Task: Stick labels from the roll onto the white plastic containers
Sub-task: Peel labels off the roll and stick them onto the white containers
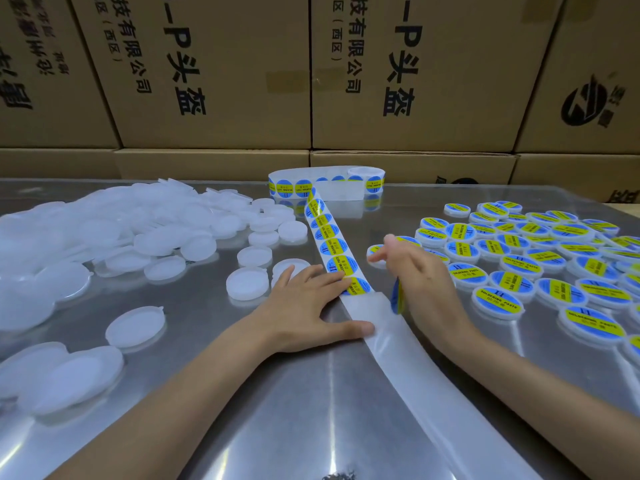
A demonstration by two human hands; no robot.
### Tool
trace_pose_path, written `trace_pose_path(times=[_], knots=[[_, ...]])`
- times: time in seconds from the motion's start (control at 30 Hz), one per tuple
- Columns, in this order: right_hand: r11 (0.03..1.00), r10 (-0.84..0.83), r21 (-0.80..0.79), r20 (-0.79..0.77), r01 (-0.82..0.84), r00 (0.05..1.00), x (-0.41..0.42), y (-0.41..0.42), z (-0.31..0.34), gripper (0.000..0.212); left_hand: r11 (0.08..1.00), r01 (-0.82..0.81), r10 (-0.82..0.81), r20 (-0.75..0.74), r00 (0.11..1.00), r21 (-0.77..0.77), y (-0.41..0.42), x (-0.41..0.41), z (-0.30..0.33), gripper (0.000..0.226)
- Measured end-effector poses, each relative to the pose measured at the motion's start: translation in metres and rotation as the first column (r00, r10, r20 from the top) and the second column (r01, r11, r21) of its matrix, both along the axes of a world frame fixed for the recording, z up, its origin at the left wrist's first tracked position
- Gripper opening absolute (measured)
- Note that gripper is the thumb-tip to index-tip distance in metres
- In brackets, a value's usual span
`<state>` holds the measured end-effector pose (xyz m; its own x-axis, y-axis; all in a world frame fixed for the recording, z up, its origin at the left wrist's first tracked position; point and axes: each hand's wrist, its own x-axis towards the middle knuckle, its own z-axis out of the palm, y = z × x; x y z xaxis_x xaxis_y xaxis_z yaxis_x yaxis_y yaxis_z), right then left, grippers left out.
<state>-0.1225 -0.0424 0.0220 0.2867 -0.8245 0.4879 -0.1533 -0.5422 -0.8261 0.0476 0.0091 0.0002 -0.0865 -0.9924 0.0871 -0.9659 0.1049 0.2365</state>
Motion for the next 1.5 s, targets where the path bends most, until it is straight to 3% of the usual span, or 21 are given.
trace_pose_path(times=[0.13,0.23,0.33,0.43,0.53,0.67,0.8,0.87,0.9,0.97,1.03,1.07,1.2,1.5], knots=[[0.956,0.09,0.251,0.24,-0.152,0.967,-0.004,0.0,0.014,0.027,0.998,0.037,-0.038,-0.033,0.999,-0.055,0.0,0.001,0.0,0.08],[0.807,0.198,0.461,0.379,-0.369,0.904,-0.003,0.004,0.011,0.002,0.98,0.074,-0.11,-0.197,0.974,-0.184,-0.002,0.003,0.001,0.047],[0.67,0.199,0.602,0.419,-0.435,0.886,0.0,0.005,0.002,0.009,0.948,-0.023,-0.086,-0.325,0.942,-0.316,-0.002,0.007,0.004,0.039],[0.636,0.175,0.636,0.433,-0.437,0.884,0.0,0.003,0.001,0.013,0.89,-0.243,0.149,-0.26,0.954,-0.384,0.001,0.013,0.007,0.044],[0.639,0.161,0.638,0.436,-0.43,0.886,-0.002,0.001,-0.002,0.018,0.846,-0.422,0.373,-0.204,0.905,-0.325,0.003,0.017,0.01,0.034],[0.64,0.165,0.637,0.432,-0.429,0.887,-0.002,-0.001,-0.005,0.013,0.82,-0.484,0.421,-0.253,0.871,-0.305,0.003,0.017,0.015,0.012],[0.634,0.151,0.647,0.434,-0.424,0.888,-0.001,-0.002,-0.005,0.018,0.826,-0.473,0.368,-0.342,0.865,-0.306,0.001,0.017,0.015,0.013],[0.626,0.144,0.653,0.441,-0.427,0.886,-0.002,-0.003,-0.005,0.026,0.839,-0.467,0.234,-0.591,0.772,-0.279,-0.001,0.014,0.02,0.016],[0.62,0.138,0.655,0.451,-0.432,0.882,-0.002,-0.003,-0.005,0.03,0.854,-0.469,0.167,-0.734,0.659,-0.226,-0.002,0.012,0.024,0.016],[0.609,0.135,0.652,0.475,-0.451,0.87,-0.003,-0.003,-0.004,0.035,0.92,-0.39,0.101,-0.932,0.348,-0.046,-0.001,0.007,0.032,0.015],[0.605,0.145,0.648,0.482,-0.463,0.864,-0.003,-0.003,-0.003,0.041,0.977,-0.193,0.106,-0.99,0.095,0.086,0.002,0.0,0.034,0.018],[0.606,0.148,0.648,0.478,-0.461,0.866,-0.003,-0.003,-0.003,0.043,0.987,-0.113,0.12,-0.992,0.037,0.115,0.002,-0.003,0.033,0.02],[0.623,0.149,0.635,0.476,-0.457,0.866,-0.001,-0.002,-0.004,0.039,0.987,0.007,0.163,-0.987,0.011,0.163,0.004,-0.009,0.03,0.025],[0.626,0.167,0.628,0.471,-0.462,0.866,0.0,-0.004,-0.004,0.034,0.986,0.028,0.165,-0.986,-0.01,0.165,0.005,-0.013,0.029,0.024]])
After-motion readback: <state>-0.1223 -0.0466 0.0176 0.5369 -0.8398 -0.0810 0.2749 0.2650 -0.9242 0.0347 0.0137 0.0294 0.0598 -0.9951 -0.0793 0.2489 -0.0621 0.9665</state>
